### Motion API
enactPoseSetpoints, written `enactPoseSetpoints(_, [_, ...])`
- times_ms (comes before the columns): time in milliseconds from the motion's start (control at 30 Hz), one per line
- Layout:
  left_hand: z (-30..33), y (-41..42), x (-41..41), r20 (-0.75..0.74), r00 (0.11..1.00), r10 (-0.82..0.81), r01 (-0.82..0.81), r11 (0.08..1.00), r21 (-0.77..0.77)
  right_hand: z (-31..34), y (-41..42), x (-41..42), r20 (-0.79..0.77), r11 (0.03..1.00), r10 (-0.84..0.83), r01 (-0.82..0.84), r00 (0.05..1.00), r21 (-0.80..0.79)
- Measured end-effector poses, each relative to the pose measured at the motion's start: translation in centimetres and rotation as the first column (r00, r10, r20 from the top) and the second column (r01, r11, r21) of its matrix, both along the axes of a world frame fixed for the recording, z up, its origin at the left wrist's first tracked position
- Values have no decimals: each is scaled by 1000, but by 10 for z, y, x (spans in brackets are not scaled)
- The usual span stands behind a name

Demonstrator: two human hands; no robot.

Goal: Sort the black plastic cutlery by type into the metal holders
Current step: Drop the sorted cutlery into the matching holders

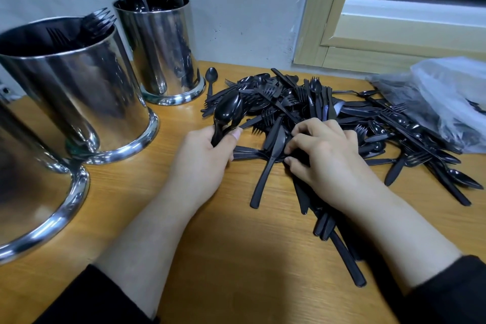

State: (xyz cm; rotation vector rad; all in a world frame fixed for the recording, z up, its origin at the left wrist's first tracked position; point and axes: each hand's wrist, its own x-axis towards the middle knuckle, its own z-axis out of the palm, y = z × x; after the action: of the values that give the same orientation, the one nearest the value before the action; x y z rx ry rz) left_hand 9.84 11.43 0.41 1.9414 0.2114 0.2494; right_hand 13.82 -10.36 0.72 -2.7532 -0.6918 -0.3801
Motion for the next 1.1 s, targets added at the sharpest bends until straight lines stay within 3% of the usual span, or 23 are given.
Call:
enactPoseSetpoints(233, [7, -2, -4, 120, 992, 49, -51, 999, 8, 4, -3, 0, -38, 999, -38, 36, 999, -41])
enactPoseSetpoints(467, [4, -2, 1, -1, 998, 62, -62, 996, 67, 2, -3, 1, -40, 1000, -19, 18, 999, -23])
enactPoseSetpoints(767, [9, -5, -2, -41, 999, 33, -29, 996, 89, 7, -12, 2, -17, 997, 48, -46, 999, 69])
enactPoseSetpoints(1000, [10, -3, -3, 45, 998, 37, -39, 998, 42, 15, -15, -2, -49, 987, 109, -103, 993, 120])
enactPoseSetpoints(1100, [10, -4, -4, 57, 998, 39, -40, 999, 31, 17, -15, -4, -87, 993, 96, -90, 992, 69])
